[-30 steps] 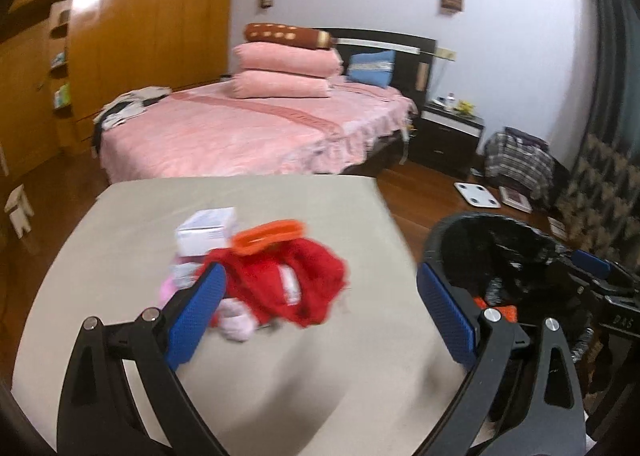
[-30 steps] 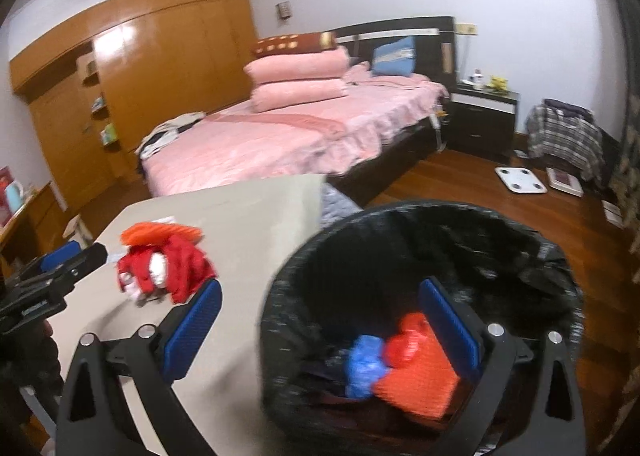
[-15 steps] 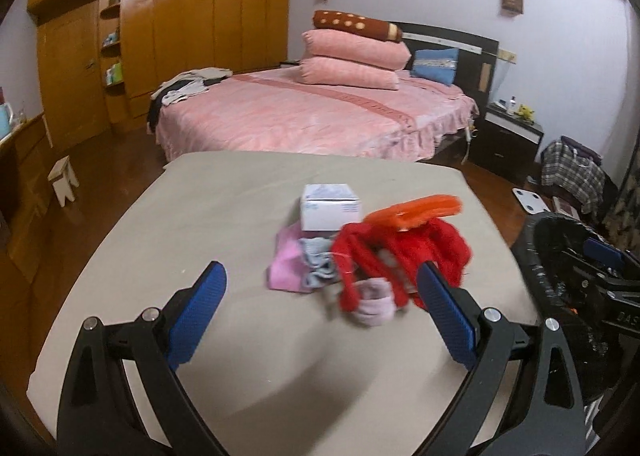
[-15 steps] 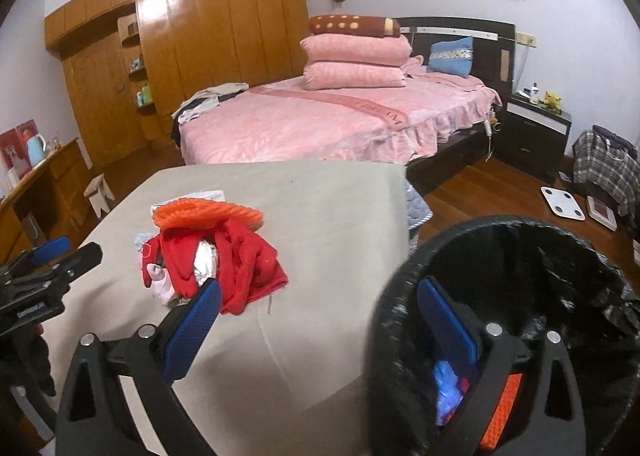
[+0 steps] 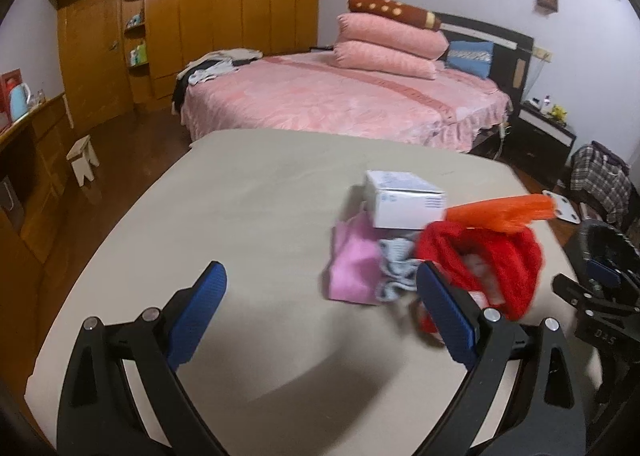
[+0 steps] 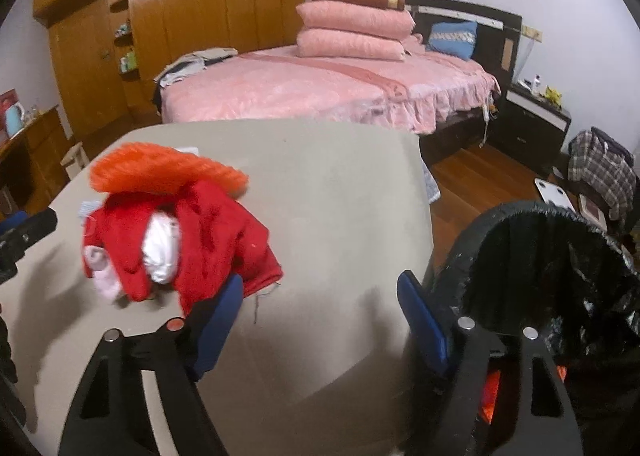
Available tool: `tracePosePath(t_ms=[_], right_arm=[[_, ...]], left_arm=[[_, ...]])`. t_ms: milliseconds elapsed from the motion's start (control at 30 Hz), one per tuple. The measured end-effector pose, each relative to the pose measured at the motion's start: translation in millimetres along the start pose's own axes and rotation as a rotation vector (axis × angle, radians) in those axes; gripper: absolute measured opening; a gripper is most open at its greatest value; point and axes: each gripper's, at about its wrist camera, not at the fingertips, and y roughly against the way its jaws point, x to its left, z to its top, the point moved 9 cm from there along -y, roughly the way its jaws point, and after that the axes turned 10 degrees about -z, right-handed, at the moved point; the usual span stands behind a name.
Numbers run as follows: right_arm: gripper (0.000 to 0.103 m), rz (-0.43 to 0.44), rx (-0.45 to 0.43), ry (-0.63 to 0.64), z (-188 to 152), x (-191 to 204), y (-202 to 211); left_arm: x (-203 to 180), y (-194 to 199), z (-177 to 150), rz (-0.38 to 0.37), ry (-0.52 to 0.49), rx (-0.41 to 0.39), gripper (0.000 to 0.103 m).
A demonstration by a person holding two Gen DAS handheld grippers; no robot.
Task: Collect trash
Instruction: 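Move both tools back over the table toward the remaining clutter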
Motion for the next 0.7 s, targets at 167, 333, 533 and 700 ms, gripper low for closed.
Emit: tracePosePath(t_ms=[167,333,533,700], right_arm=[[0.071,-0.012,0.041,0.003,-5,1,-11],[0.07,-0.015,0.058,0.007,-11,2,-12],[0.07,-0.016,0.063,0.024,-12,5,-11],[0.07,-0.018,0.066,0.044,-11,11,-13]], left_arm=[[26,-21,0,0.043,0.043,0.049,0.079],[30,-39,-5,0.012,0.05,0.077,0.079],[11,-59,-15,-0.057,0.039,0.146,0.079],[8,-74,-23,-0.093,0.067,0.201,0.078]])
